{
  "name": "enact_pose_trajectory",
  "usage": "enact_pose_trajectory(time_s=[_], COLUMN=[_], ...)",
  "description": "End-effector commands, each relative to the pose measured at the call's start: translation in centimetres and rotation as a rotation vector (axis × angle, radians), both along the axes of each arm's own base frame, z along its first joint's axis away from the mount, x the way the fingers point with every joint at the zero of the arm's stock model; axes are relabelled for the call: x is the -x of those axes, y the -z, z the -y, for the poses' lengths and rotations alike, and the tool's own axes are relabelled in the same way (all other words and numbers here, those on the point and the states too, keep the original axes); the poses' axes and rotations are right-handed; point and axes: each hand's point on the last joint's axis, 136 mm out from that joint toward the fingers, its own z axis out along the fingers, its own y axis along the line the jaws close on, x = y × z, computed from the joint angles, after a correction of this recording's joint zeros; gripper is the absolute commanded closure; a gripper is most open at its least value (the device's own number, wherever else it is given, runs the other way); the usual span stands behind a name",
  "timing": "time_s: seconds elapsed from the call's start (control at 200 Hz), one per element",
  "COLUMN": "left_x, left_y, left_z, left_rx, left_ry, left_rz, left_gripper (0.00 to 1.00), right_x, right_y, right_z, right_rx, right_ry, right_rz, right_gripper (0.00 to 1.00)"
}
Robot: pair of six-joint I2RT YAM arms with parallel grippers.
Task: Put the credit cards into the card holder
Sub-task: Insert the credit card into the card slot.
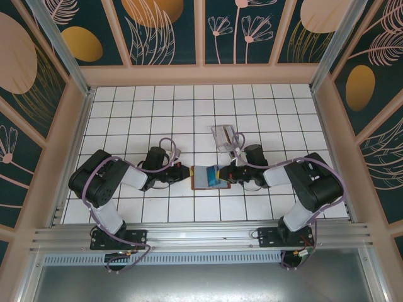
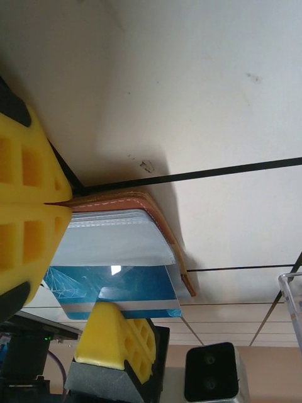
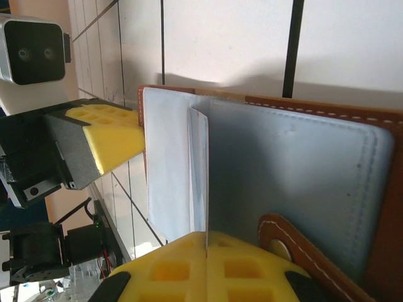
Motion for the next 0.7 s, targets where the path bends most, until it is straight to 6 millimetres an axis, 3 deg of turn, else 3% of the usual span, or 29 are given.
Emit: enact_pose_trajectory(time_s=[0.0,0.696], left_x=[1.6,1.6], left_y=[3.0,3.7], left_z=[-0.6,-1.4], left_rx=[-0.095,-0.136], left_ry=[0.006,-0.030], left_rz=[-0.080,-0.095], left_gripper=[1.00,1.00], right_x=[0.0,1.6], right_y=[0.7,1.2], right_z=[0.3,-2.2], right_rx=[0.010,-0.031], right_ry=[0.009,-0.024], right_rz=[0.014,-0.007], right_gripper=[1.00,1.00])
